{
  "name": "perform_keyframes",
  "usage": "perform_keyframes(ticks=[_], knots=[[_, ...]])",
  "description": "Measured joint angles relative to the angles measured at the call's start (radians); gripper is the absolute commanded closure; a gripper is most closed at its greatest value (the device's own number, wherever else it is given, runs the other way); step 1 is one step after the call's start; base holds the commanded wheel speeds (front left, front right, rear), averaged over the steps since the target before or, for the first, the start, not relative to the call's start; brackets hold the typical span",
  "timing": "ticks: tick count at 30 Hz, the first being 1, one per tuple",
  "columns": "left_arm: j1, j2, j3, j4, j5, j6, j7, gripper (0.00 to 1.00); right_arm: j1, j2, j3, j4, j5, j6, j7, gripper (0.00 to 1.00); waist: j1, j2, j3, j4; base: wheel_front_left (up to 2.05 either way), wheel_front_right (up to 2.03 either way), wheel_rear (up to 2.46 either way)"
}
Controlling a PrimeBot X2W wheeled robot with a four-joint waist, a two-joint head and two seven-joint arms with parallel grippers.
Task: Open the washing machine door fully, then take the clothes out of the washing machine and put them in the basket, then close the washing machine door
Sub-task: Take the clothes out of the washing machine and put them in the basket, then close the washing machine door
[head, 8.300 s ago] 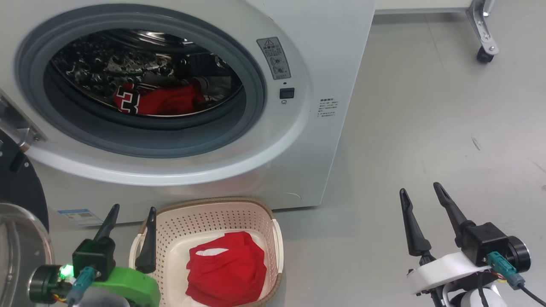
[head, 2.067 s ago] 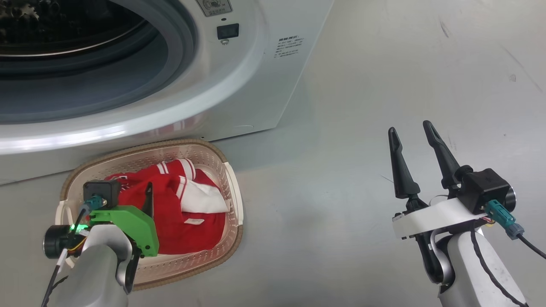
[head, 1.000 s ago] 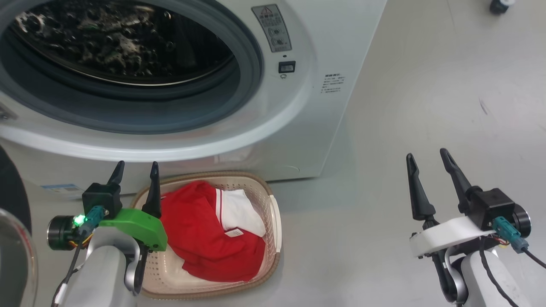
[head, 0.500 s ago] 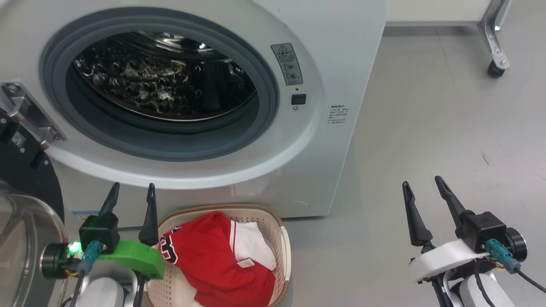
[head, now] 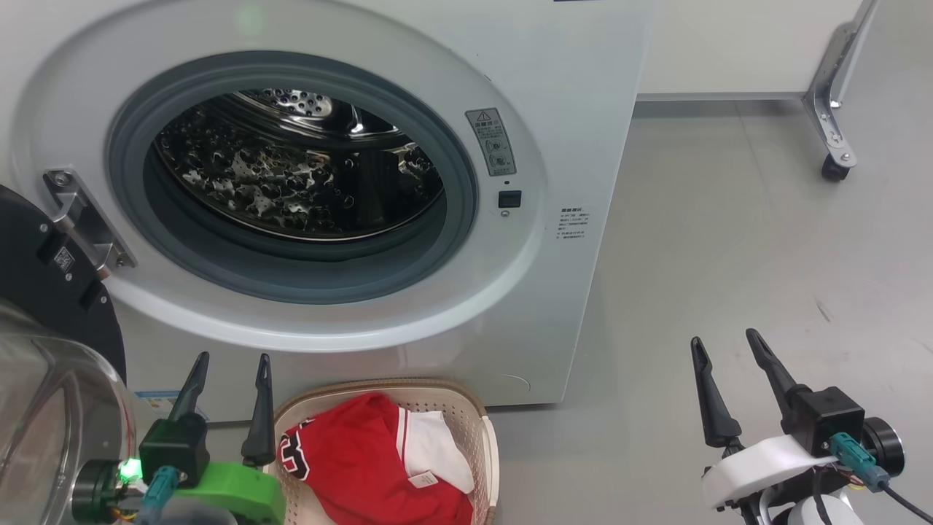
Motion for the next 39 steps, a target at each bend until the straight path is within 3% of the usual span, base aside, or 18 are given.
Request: perform_keyframes(ticks=[8, 39], knots=[[0.054, 0.005, -0.001, -0.069, 0.002, 0.009, 0.016, 0.0, 0.021, 0.0, 0.0, -0.03, 0.0, -0.016, 0.011, 0.0, 0.0, 0.0, -0.01, -0.003, 0.0, 0.0, 0.0], [0.155, 0.02, -0.006, -0.226, 0.016, 0.029, 0.102, 0.0, 0.06, -0.001, 0.0, -0.084, 0.0, -0.026, 0.037, 0.0, 0.0, 0.0, -0.024, -0.006, 0.0, 0.0, 0.0]])
